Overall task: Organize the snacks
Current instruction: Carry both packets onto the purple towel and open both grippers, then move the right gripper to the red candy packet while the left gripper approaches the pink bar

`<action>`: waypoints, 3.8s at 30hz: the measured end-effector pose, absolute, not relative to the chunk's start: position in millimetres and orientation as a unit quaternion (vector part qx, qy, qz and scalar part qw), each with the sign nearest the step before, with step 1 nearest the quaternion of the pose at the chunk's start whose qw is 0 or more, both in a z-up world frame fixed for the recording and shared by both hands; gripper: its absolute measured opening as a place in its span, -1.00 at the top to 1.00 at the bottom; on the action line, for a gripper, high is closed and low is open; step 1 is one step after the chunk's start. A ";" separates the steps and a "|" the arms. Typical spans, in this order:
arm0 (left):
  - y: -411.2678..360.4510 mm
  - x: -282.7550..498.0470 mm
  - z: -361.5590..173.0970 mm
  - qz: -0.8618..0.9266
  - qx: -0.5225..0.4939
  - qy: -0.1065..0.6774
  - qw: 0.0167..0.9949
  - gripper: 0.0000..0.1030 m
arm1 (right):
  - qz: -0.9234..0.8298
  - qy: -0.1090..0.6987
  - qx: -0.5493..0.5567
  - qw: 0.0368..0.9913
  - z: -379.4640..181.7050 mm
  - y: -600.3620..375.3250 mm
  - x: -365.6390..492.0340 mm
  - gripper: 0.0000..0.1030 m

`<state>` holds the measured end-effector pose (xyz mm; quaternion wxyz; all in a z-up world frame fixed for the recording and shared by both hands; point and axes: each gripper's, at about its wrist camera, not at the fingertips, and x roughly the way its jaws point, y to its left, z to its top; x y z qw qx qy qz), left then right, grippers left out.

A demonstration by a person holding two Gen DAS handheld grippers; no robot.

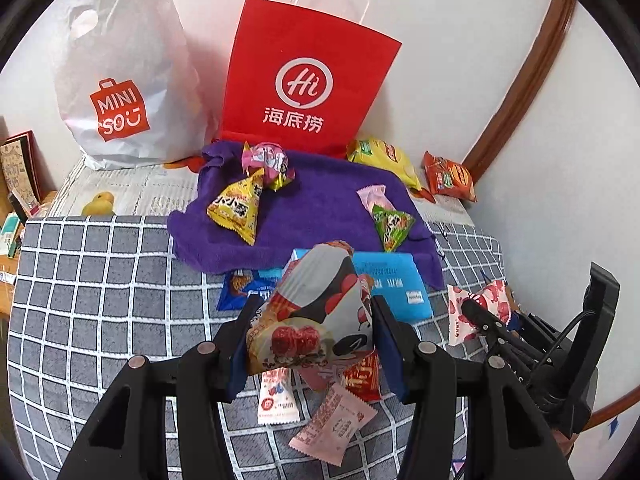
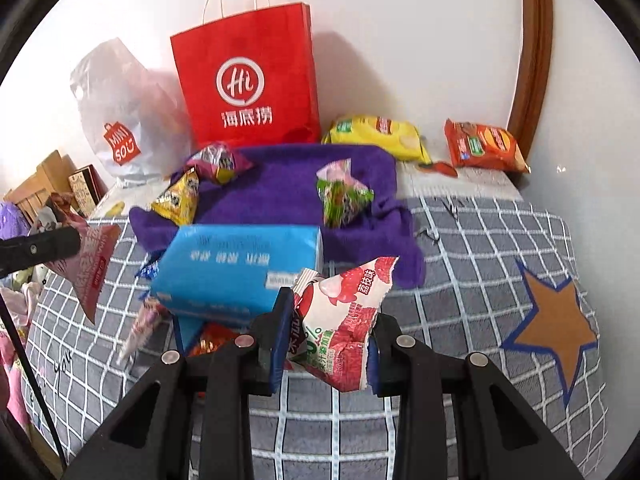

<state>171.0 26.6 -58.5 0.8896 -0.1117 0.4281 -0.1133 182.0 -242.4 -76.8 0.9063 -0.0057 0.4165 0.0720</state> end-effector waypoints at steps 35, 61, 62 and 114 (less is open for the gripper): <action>51.2 273.8 -52.4 -0.092 -0.130 0.433 0.887 0.01 | 0.051 0.382 0.010 0.923 -39.5 -233.1 303.7 0.39; 33.0 350.8 -104.0 -0.102 -0.124 0.481 0.862 0.01 | 0.109 0.441 -0.002 0.891 -101.6 -196.6 371.3 0.39; 31.9 352.5 -106.3 -0.103 -0.124 0.483 0.861 0.01 | 0.111 0.446 -0.002 0.888 -106.0 -195.5 372.6 0.39; 58.2 237.4 -47.6 -0.067 -0.097 0.422 0.899 -0.60 | 0.060 0.370 -0.006 0.927 -37.4 -214.7 247.3 -0.54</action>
